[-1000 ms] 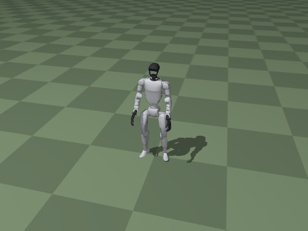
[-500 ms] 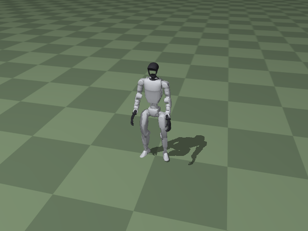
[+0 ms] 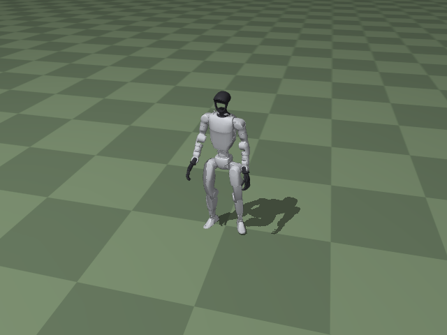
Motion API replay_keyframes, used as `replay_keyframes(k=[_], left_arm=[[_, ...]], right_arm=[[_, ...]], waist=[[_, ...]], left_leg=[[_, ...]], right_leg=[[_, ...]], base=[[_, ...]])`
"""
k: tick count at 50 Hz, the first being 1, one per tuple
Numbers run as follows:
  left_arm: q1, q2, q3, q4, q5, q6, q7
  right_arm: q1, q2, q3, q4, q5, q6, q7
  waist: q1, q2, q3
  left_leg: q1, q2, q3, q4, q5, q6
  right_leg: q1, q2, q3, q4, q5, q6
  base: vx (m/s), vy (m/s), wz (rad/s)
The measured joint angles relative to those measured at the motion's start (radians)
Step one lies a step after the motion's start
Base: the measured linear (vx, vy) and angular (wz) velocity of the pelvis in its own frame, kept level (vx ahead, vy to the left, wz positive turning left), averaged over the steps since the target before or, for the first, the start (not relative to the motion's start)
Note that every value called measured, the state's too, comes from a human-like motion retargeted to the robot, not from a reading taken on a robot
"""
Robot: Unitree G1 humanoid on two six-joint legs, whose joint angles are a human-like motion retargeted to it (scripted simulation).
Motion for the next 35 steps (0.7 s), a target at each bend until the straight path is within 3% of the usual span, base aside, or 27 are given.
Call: replay_keyframes(k=[18, 35], left_arm=[[-0.138, 0.001, 0.044, -0.120, 0.010, -0.024, 0.026], [-0.156, -0.023, 0.036, -0.005, -0.012, -0.004, 0.046]], right_arm=[[0.086, 0.006, -0.048, 0.153, 0.078, 0.014, 0.027], [0.027, -0.010, -0.083, 0.061, 0.097, 0.000, -0.008]], waist=[[0.068, -0.014, -0.020], [0.050, -0.008, 0.003]], left_leg=[[-0.013, -0.032, -0.093, 0.010, -0.005, 0.003], [-0.019, -0.030, -0.092, 0.010, -0.001, 0.002]], right_leg=[[0.033, -0.054, -0.078, 0.023, -0.034, -0.003], [0.031, -0.051, -0.076, 0.013, -0.028, -0.002]], base=[[0.01, 0.03, 0.26], [0.00, 0.00, 0.01]])
